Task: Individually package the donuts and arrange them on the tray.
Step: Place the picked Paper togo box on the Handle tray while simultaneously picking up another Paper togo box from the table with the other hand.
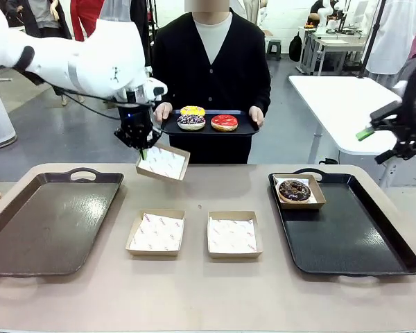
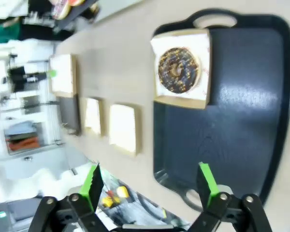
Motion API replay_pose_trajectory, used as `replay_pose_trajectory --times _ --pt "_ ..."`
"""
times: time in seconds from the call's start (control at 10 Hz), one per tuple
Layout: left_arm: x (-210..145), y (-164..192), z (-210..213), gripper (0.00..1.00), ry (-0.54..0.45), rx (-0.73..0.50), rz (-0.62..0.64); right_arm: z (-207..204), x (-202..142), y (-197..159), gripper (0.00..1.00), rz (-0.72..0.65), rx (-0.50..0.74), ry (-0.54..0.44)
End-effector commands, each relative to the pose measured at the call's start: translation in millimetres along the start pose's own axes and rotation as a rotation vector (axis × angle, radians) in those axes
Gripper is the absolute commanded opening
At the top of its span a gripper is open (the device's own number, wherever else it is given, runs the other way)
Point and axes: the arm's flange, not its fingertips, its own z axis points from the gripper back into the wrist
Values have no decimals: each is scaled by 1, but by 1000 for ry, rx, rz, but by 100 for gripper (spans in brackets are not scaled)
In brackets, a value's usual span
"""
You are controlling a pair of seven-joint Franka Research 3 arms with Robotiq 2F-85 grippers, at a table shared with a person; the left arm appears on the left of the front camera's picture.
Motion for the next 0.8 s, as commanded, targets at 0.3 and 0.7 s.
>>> replay_pose_trajectory --times 0.3,0.7 --pt "21 -11 51 0 -51 20 50 56 -24 -76 100 -19 302 -75" --pt "33 -7 51 0 -39 0 85 57 -35 -130 100 -39 472 -63"
